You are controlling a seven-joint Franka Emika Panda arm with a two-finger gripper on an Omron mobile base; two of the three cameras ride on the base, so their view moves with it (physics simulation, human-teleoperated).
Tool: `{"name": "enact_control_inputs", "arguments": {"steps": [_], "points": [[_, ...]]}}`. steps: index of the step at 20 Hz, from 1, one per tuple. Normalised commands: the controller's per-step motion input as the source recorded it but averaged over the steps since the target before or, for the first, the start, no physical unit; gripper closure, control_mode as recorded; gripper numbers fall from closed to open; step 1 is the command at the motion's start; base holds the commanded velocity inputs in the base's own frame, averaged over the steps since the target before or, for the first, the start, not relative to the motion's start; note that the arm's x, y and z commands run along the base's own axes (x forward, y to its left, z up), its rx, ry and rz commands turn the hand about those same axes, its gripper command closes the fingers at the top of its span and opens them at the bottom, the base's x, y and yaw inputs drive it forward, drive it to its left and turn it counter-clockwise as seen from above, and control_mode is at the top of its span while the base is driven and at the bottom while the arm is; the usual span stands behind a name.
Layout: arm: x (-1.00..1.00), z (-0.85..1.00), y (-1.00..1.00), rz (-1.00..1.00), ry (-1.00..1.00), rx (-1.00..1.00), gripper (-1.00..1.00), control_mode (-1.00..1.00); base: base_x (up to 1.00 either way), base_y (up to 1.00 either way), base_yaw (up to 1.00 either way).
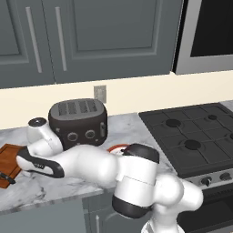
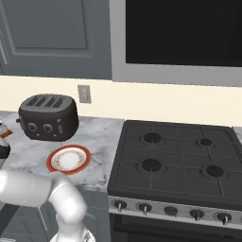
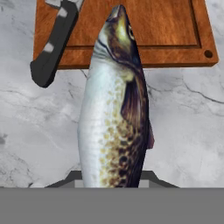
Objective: Pick up the knife from the drawer and place it on the cutting board. Then place the meat from the plate to the cutting board.
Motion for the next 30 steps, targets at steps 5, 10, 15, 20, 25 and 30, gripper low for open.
{"name": "enact_control_inputs", "arguments": {"steps": [5, 10, 15, 20, 25, 30], "points": [[0.07, 0.0, 0.34, 0.03, 0.0, 0.0, 1.0, -1.0, 0.0, 0.0, 0.0], [0.16, -0.09, 0.42, 0.02, 0.0, 0.0, 1.0, -1.0, 0.0, 0.0, 0.0], [0.26, -0.11, 0.25, 0.02, -0.02, 0.0, 1.0, -1.0, 0.0, 0.0, 0.0], [0.42, -0.04, 0.12, 0.03, -0.01, 0.01, 1.0, -1.0, 0.0, 0.0, 0.0], [0.37, -0.07, 0.19, 0.03, 0.0, 0.0, 1.0, -1.0, 0.0, 0.0, 0.0], [0.23, -0.12, 0.31, 0.01, 0.0, 0.0, 1.0, -1.0, 0.0, 0.0, 0.0]]}}
